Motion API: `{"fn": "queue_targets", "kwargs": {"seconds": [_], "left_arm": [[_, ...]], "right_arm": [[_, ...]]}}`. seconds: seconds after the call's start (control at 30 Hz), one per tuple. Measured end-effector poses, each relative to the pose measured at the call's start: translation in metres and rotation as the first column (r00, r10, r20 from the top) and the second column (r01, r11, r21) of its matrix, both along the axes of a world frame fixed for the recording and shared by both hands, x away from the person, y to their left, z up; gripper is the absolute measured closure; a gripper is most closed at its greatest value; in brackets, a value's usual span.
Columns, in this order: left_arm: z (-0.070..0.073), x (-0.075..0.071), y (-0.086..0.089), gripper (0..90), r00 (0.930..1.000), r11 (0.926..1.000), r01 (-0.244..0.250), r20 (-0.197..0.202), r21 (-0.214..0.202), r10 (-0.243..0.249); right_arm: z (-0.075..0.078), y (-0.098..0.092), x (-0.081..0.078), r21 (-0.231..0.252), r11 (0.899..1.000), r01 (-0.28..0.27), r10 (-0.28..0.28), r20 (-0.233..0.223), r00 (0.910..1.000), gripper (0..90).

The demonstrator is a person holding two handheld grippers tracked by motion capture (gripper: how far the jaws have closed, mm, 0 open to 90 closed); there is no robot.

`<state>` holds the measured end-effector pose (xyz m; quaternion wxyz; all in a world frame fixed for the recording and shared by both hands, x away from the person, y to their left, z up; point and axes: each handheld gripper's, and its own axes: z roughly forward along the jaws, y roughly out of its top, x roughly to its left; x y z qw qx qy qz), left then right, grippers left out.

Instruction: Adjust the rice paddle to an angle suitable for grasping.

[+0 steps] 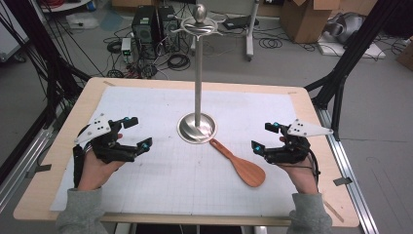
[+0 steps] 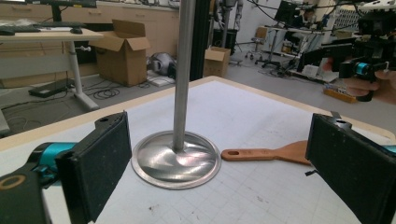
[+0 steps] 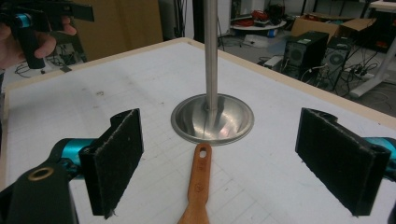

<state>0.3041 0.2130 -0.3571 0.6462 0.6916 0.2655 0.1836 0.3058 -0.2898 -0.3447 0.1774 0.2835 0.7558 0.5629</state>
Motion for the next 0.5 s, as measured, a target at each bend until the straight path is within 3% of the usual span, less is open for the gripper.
{"fn": "queue_targets", "kwargs": {"seconds": [0.17,0.5], "left_arm": [[-0.0011,-0.0002,-0.0015,7.5,0.9999,0.9998,-0.012,-0.006,0.013,0.012],[0.0010,-0.0041,-0.0024,7.5,1.0000,0.9996,-0.008,0.002,0.025,0.008]], "right_arm": [[-0.0007,-0.0003,0.0039,0.006,1.000,0.002,-0.002,0.002,1.0000,13.4],[0.0000,0.0089,0.0033,-0.033,0.999,0.007,-0.007,0.000,1.0000,11.4]]}}
